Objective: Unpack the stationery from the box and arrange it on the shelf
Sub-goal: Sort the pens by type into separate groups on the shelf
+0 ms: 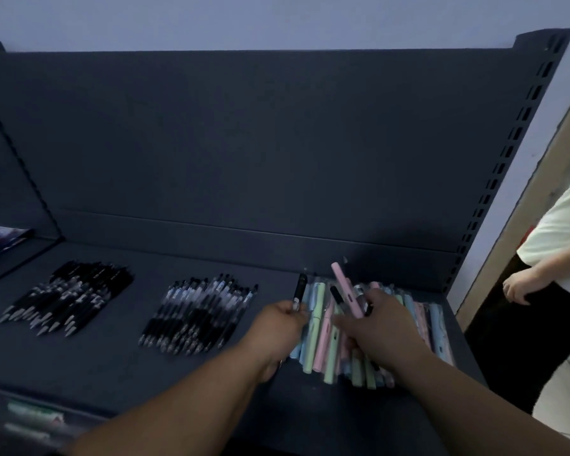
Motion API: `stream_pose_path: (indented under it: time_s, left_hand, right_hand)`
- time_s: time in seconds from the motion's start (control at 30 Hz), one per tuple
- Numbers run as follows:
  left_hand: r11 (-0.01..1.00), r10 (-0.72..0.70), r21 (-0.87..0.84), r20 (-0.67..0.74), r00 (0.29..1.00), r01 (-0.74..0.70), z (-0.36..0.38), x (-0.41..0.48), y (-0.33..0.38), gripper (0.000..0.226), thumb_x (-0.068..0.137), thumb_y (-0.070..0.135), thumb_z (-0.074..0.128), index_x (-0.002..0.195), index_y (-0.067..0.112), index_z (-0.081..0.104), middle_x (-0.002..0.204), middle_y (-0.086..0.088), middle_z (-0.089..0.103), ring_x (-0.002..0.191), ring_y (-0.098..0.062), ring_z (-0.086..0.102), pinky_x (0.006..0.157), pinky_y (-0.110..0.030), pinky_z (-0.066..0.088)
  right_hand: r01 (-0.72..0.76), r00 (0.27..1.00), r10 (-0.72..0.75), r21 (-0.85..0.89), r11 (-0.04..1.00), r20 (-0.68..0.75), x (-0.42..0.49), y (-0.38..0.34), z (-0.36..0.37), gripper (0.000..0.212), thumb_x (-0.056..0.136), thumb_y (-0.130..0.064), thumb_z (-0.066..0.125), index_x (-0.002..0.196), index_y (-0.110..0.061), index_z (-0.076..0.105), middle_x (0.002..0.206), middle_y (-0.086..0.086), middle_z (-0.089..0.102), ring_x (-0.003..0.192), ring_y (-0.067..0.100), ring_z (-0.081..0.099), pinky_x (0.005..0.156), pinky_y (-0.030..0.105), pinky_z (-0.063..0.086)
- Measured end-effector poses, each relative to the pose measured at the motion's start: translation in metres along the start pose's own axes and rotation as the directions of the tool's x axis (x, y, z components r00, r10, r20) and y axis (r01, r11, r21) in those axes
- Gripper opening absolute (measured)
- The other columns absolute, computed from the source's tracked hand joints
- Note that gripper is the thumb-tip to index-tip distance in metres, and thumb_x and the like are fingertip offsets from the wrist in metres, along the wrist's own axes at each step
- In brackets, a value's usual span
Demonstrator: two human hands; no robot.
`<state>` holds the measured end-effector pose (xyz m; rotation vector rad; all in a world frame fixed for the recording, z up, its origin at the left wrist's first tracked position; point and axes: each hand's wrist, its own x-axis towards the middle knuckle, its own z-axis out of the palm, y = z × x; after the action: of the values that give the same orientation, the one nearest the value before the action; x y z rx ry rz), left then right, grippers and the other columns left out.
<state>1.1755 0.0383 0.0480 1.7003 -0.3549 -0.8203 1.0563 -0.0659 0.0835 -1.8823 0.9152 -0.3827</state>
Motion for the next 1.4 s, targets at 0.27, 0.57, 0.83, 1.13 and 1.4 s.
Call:
stream_pose_path:
  time_s: [0.27,0.57,0.83,1.13,1.4]
  left_hand:
    - [0.993,0.045,-0.101,-0.087,0.995,-0.054,-0.009,-0.007,0.001,0.013,0.098,0.015,0.05,0.103,0.018,0.061,0.1,0.006,0.067,0.089,-0.008,0.063,0.072,-0.018,0.053]
    - [0.972,0.065,-0.22,-0.08,0.995,-0.081,-0.009,-0.031,0.03,0.015,0.09,0.026,0.064,0.084,0.015,0.057,0.051,0.013,0.059,0.032,0.001,0.043,0.038,-0.015,0.033]
    - [0.864,-0.135,-0.472,0.118,0.984,0.176,-0.009,-0.036,0.027,0.02,0.098,0.022,0.052,0.09,0.008,0.063,0.056,0.0,0.051,0.039,-0.003,0.043,0.036,-0.01,0.036]
    - [0.835,-0.194,-0.524,0.01,0.981,0.171,-0.03,-0.03,0.016,0.008,0.092,0.016,0.061,0.09,0.009,0.062,0.069,-0.001,0.054,0.043,-0.002,0.042,0.037,-0.011,0.039]
    - [0.859,-0.201,-0.493,-0.082,0.976,0.135,-0.045,-0.027,0.013,0.013,0.092,0.024,0.062,0.09,0.011,0.066,0.066,0.002,0.067,0.045,-0.002,0.045,0.041,-0.012,0.046]
  right_hand:
    - [-0.017,0.999,0.013,0.127,0.992,0.032,0.001,-0.005,0.006,0.037,0.086,-0.026,0.071,0.114,-0.005,0.058,0.072,0.008,0.067,0.047,0.01,0.065,0.044,0.02,0.048]
    - [-0.32,0.912,0.089,0.561,0.764,0.399,-0.006,-0.015,0.01,0.025,0.087,-0.016,0.069,0.106,-0.001,0.065,0.075,0.006,0.067,0.063,0.013,0.066,0.053,0.023,0.053]
    - [-0.359,0.861,0.015,0.586,0.726,0.509,0.001,-0.015,0.028,0.022,0.09,-0.015,0.064,0.106,-0.001,0.065,0.082,0.01,0.07,0.078,0.017,0.068,0.08,0.032,0.059]
    - [-0.047,0.912,-0.086,0.309,0.95,0.401,0.021,-0.031,0.012,0.022,0.096,-0.024,0.057,0.105,-0.009,0.068,0.077,0.002,0.059,0.06,0.007,0.056,0.059,0.023,0.054]
    - [0.614,0.787,-0.302,-0.639,0.463,0.538,0.061,-0.024,-0.021,0.024,0.094,-0.029,0.058,0.104,-0.051,0.062,0.111,-0.028,0.049,0.12,0.005,0.041,0.117,0.045,0.007]
